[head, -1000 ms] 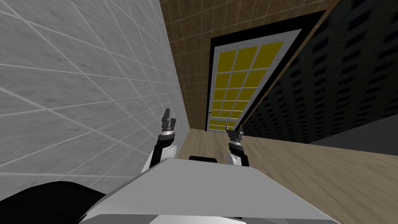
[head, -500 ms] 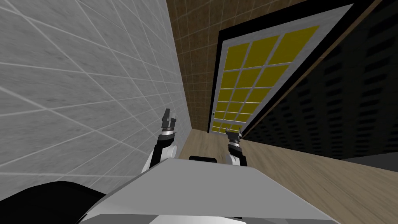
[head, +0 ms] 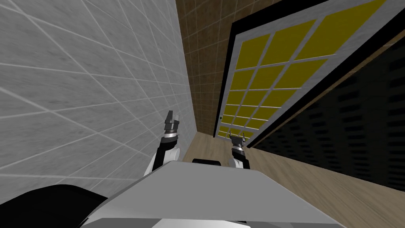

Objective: Pull the door open

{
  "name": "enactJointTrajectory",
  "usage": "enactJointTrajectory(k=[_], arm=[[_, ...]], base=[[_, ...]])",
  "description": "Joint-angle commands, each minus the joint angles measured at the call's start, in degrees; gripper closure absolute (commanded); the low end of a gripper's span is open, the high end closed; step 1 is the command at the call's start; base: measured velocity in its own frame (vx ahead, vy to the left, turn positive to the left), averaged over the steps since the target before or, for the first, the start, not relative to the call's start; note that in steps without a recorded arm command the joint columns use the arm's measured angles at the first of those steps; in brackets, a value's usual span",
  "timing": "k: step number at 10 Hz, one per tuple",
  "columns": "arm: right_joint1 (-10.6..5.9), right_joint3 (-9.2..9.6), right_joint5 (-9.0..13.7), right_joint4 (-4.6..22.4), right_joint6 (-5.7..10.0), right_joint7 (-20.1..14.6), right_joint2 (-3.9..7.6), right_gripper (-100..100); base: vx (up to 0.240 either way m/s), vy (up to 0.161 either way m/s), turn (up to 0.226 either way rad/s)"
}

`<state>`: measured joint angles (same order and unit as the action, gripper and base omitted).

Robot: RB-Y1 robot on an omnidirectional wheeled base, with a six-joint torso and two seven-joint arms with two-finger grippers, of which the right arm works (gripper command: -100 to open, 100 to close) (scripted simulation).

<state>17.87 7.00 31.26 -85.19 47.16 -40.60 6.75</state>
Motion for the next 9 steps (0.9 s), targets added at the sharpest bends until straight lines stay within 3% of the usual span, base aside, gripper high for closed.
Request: enactJointTrajectory(k=[1, 3, 4, 5, 9], arm=[[-0.43, -0.02, 1.64, 1.79, 0.22, -1.68, 0.23, -100], [-1.13, 0.14, 3.47, 4.61, 0.88, -3.63, 0.41, -100], [-1.8, 0.28, 5.2, 7.26, 1.5, -5.47, 0.56, -100], [-1.8, 0.28, 5.2, 7.26, 1.5, -5.47, 0.56, -100], [-3.4, 0.62, 9.36, 13.64, 3.01, -9.89, 0.88, -100]], base=[[0.113, -0.023, 0.154], [0.116, -0.019, 0.152], [0.137, -0.025, 0.253], [0.113, -0.019, 0.084], [0.112, -0.034, 0.166]])
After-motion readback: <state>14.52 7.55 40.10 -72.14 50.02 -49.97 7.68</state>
